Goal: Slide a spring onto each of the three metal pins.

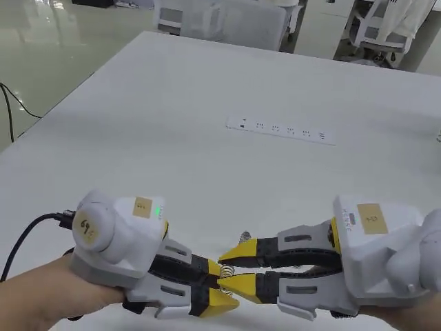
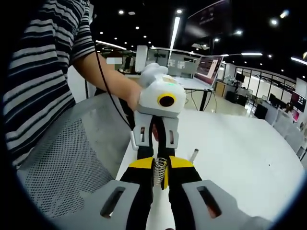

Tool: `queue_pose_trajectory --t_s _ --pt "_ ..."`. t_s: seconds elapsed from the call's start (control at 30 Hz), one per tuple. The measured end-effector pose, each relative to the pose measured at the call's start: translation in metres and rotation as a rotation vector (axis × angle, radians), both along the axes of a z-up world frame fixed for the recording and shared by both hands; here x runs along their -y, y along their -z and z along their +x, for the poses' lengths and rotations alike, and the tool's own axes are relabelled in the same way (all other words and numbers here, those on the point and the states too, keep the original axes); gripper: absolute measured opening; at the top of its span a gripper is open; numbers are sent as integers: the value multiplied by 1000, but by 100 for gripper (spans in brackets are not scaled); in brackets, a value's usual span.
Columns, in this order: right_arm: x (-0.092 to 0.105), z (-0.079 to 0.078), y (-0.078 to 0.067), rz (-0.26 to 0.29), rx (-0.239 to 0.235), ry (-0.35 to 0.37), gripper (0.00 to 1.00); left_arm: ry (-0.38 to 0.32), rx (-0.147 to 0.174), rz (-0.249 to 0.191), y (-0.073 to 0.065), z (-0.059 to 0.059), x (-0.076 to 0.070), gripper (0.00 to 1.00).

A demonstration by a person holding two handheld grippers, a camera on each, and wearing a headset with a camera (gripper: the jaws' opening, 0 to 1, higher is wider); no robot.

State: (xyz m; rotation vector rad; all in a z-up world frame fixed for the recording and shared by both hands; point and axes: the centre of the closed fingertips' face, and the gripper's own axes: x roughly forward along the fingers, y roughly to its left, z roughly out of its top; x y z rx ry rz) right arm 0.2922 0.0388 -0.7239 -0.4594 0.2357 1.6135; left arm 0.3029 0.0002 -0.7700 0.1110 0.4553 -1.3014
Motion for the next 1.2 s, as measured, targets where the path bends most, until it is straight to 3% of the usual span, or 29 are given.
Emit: queue_pose_trajectory --t_s 0.33,0.67,0.97,1.2 --pt "-4 -1 -1 7 35 -4 7 -25 -5 4 -1 -1 -6 3" --pt "-4 2 -2 14 32 17 7 -52 -21 -18 -3 0 -9 4" --pt "-1 9 1 -4 55 44 7 -75 -7 -34 -7 5 -11 11" --pt "3 15 5 -23 64 60 7 -128 -4 -41 -9 11 -22 20"
